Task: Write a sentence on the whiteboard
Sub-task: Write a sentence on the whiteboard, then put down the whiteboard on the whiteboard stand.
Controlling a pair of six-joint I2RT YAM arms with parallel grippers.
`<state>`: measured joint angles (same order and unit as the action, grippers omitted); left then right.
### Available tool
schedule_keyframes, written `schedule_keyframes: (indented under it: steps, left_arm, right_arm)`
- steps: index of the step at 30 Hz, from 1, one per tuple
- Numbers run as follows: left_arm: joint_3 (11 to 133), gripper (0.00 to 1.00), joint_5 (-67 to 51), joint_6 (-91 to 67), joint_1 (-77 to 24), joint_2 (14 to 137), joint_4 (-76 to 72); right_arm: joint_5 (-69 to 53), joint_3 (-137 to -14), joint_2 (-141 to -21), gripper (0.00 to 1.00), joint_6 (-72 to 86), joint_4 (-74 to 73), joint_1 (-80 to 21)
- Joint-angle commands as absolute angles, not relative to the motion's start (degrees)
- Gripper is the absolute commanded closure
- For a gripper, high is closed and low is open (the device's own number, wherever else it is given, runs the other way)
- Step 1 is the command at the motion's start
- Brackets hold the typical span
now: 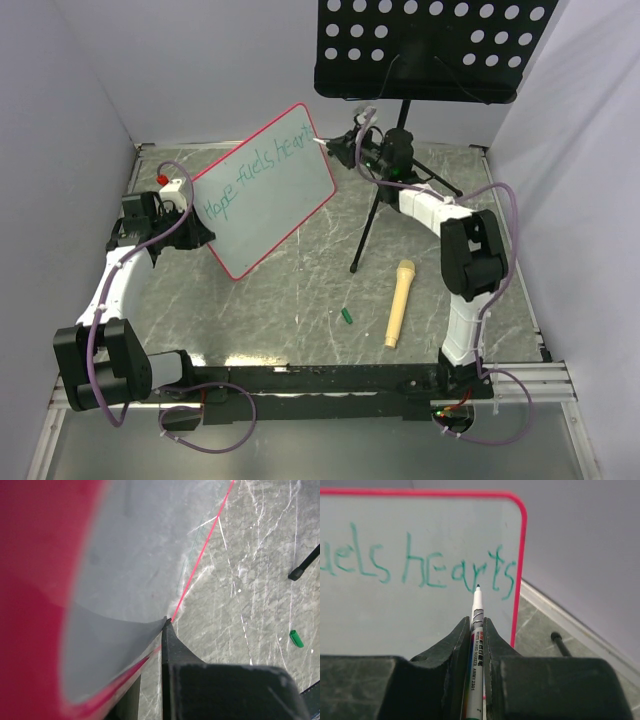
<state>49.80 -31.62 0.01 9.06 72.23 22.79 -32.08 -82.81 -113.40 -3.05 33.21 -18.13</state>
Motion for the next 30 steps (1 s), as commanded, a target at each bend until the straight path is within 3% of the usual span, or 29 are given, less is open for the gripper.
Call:
schedule_keyframes:
  steps: [1, 11, 25, 30]
  left_arm:
    - [44.7, 0.99, -7.0, 15.1, 8.7, 77.0, 32.9]
    - [44.8, 0.99, -7.6, 15.3, 8.3, 75.9, 32.4]
    - [44.8, 0.99, -8.9, 14.9, 6.9, 71.5, 31.2]
    - [45.4, 0.99, -14.3, 15.3, 6.9, 66.8, 31.1]
  right_arm:
    - [-34.9, -81.0, -105.0, 1.0, -0.7, 39.6, -18.4]
    - [-46.3, -73.1, -97.2, 1.0, 7.1, 40.4, -18.6]
    - [-52.4, -64.8, -81.8, 1.0, 4.0, 31.1, -21.0]
    - [-54.8, -61.7, -76.1, 1.0, 2.5, 28.0, -20.7]
